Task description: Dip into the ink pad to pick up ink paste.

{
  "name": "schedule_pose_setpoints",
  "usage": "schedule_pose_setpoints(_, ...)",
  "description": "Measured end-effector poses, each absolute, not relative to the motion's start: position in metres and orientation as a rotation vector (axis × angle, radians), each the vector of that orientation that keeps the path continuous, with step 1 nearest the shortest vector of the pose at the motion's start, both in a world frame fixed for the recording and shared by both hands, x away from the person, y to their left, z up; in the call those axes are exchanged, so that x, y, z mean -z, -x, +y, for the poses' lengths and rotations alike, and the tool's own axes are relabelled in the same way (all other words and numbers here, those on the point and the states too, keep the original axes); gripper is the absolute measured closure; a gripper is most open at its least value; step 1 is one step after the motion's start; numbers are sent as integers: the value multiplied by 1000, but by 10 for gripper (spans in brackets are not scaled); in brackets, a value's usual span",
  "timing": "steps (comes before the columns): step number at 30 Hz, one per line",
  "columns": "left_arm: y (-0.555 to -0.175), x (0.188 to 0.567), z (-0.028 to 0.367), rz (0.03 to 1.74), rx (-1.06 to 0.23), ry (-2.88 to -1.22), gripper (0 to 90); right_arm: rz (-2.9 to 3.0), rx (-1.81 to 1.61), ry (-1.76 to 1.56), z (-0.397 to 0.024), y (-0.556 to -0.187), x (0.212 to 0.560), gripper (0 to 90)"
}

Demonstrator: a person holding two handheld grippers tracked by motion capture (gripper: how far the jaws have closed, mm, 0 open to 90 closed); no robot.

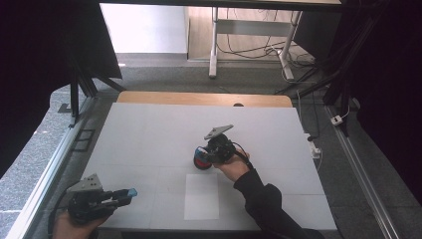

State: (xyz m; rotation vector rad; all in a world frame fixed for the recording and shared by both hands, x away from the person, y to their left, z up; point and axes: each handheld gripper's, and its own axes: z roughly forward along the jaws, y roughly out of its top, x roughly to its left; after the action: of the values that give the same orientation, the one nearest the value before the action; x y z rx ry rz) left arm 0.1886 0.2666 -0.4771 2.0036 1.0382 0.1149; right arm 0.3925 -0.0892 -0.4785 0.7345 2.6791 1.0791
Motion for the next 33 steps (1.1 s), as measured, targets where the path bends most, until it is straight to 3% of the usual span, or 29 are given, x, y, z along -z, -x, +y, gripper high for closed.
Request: schedule_pose_setpoints(33,-187,476,266,1024,-124,-2009,686,2742,-1239,-602,-107,-345,444,705)
